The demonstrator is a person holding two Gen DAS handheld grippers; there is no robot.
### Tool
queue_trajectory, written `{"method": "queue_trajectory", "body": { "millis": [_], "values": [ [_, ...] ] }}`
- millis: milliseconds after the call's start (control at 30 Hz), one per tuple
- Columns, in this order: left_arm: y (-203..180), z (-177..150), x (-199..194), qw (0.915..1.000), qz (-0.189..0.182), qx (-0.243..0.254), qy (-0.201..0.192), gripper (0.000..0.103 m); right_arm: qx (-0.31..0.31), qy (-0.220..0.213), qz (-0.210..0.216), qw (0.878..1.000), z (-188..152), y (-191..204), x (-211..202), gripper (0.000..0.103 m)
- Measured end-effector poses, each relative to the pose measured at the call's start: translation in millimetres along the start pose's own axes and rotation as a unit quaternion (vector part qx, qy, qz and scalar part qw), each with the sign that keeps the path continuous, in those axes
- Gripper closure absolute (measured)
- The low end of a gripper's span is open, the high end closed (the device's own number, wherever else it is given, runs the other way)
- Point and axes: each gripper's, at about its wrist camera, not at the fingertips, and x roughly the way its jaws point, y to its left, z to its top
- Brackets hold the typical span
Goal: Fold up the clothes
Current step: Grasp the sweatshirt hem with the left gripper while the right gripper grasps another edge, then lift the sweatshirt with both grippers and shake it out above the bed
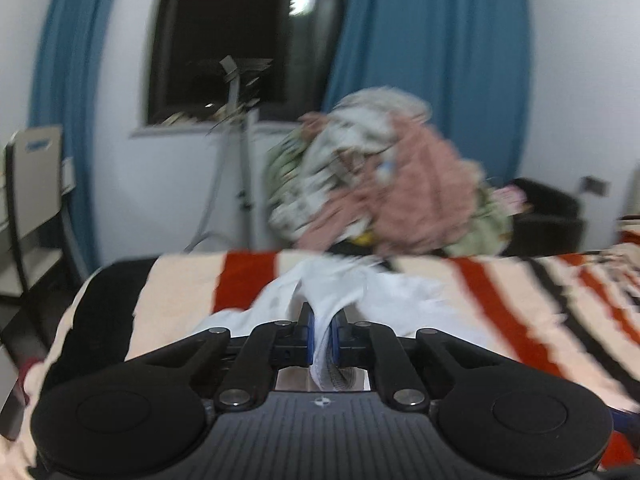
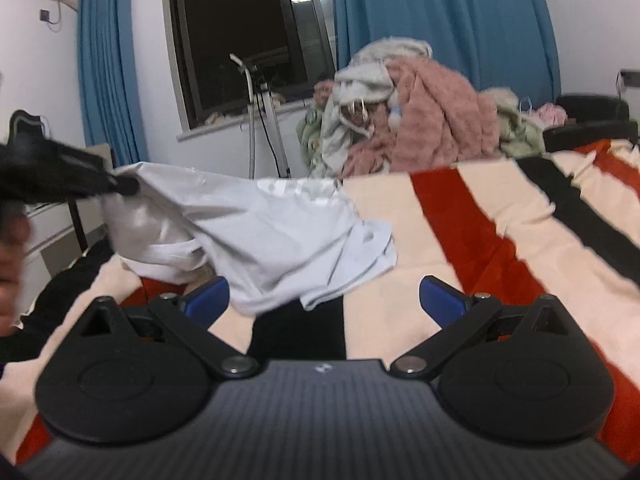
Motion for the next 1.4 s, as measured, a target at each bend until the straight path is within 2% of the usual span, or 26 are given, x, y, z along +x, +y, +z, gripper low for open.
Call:
{"method": "queue_trajectory", "body": {
  "millis": [167,300,433,533,633,800,933,1000,1100,1233,1400],
  "values": [
    [-39.6,-5.9,-82.0,0.9983,-0.049,0.027,-0.012,0.095,-0.019,-0.034,0.008,0.999,5.5,9.3,-29.9,0.000],
    [-59.7,-22.4,-140.3,0.9968,-0.072,0.026,-0.021,0.095,-0.033,-0.038,0.019,0.999,9.8,19.6,-63.2,0.000],
    [-59.6,-42.1,-195.9,0.9953,-0.092,-0.002,-0.029,0.095,-0.047,-0.019,0.037,0.998,13.5,30.9,-99.8,0.000],
    [-50.0,-59.8,-227.1,0.9950,-0.095,-0.012,-0.028,0.095,-0.066,0.011,0.075,0.995,9.3,42.4,-120.6,0.000],
    [-34.8,-77.6,-237.0,0.9946,-0.096,-0.035,-0.022,0.095,-0.089,0.024,0.104,0.990,2.2,59.8,-128.4,0.000],
    [-8.1,-96.2,-239.9,0.9917,-0.107,-0.069,-0.014,0.095,-0.152,0.034,0.089,0.984,-18.6,93.2,-106.0,0.000],
    [-6.6,-106.0,-231.8,0.9915,-0.106,-0.075,-0.007,0.094,-0.182,0.027,0.080,0.980,-31.0,108.6,-89.5,0.000],
    [-6.6,-110.5,-227.1,0.9915,-0.105,-0.076,-0.001,0.094,-0.183,0.015,0.067,0.981,-31.4,110.6,-83.9,0.000],
    [-9.9,-113.8,-214.4,0.9909,-0.105,-0.084,0.012,0.094,-0.154,-0.005,0.072,0.985,-25.9,106.0,-82.1,0.000],
    [-14.6,-112.5,-209.3,0.9903,-0.112,-0.082,0.009,0.094,-0.160,-0.023,0.056,0.985,-22.0,105.2,-83.2,0.000],
    [-17.4,-113.0,-211.2,0.9910,-0.107,-0.080,0.000,0.094,-0.139,0.001,0.009,0.990,-11.4,87.2,-82.5,0.000]
  ]
}}
